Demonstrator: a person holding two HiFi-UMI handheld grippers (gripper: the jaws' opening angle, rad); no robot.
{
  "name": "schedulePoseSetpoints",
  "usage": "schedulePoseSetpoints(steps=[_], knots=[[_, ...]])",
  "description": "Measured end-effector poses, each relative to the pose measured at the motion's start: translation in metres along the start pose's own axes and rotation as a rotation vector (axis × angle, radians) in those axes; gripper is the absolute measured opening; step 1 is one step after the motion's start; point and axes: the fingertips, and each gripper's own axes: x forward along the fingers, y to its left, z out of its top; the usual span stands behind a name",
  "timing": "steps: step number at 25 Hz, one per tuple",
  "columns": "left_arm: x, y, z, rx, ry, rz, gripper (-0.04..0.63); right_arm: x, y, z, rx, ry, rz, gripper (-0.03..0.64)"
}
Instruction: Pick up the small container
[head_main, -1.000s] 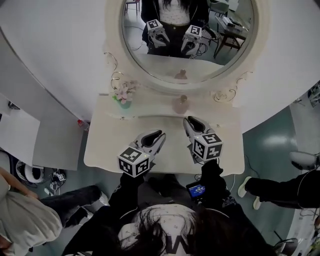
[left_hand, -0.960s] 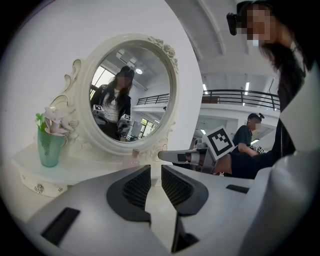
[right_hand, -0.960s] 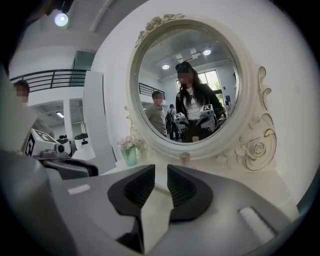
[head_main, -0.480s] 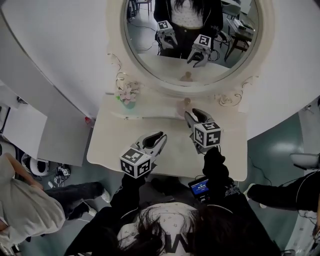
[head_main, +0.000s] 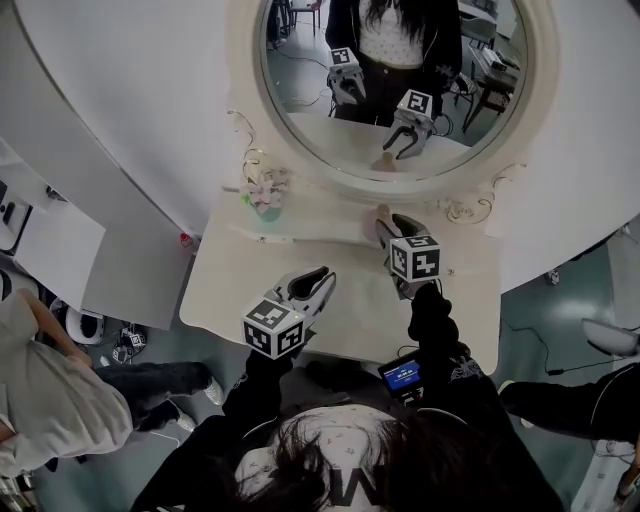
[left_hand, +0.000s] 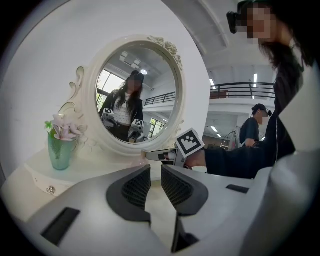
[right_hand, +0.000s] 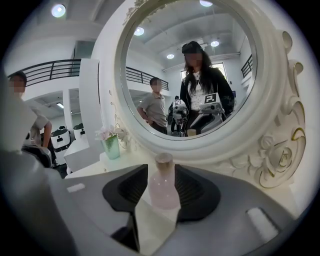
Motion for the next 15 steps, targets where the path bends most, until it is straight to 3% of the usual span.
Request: schedulePoseSetpoints(steps=[15], knots=[[-0.010, 0.014, -0.003, -0.011, -0.004, 0.067, 0.051, 0.035, -0.008, -0.007, -0.027, 0.044, -0.008, 0.164]])
